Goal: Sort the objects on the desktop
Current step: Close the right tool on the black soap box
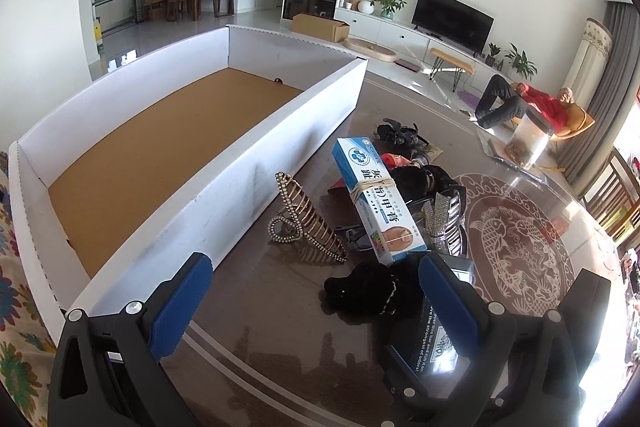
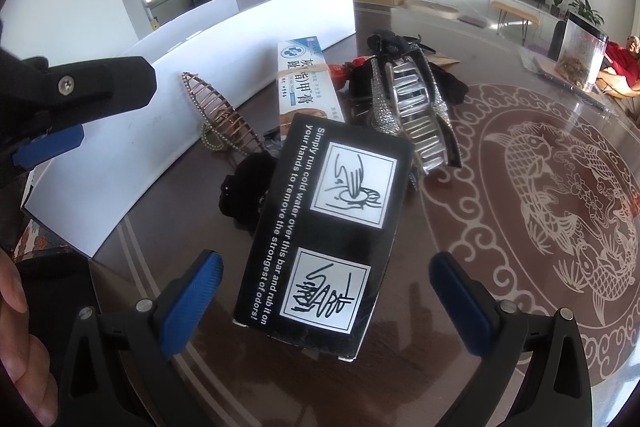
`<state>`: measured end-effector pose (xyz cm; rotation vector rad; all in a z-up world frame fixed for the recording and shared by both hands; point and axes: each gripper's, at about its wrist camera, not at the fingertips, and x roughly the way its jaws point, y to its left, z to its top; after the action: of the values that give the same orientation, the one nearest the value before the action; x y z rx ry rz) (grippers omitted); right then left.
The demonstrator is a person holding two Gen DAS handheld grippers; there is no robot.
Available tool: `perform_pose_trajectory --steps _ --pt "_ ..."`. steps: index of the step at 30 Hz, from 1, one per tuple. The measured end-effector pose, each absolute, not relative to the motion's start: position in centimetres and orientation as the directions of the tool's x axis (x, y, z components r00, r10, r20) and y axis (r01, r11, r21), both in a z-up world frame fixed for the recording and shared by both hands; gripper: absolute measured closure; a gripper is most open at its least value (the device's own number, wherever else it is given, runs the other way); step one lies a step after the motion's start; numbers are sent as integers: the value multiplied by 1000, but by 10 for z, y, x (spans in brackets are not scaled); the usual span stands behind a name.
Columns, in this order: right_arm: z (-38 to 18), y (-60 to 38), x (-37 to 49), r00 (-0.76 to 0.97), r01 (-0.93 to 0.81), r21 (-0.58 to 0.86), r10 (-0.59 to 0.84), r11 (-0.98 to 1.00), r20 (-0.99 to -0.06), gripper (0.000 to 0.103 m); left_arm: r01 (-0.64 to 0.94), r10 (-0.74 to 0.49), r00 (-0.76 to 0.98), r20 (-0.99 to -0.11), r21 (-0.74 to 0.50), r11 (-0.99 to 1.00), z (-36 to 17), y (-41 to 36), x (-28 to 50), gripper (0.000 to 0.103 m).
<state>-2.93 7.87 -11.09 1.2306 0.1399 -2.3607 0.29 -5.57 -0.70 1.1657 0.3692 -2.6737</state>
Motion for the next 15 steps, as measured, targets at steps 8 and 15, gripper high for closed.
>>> perform_pose_trajectory --steps 8,15 --pt "-117 75 -36 -479 445 126 -354 -887 -803 0 279 -77 -665 -743 -152 -948 -9 -56 2 0" --pt "-127 71 -46 -481 459 118 -358 -880 -800 32 272 -74 -659 -748 -145 -951 -11 -54 0 0"
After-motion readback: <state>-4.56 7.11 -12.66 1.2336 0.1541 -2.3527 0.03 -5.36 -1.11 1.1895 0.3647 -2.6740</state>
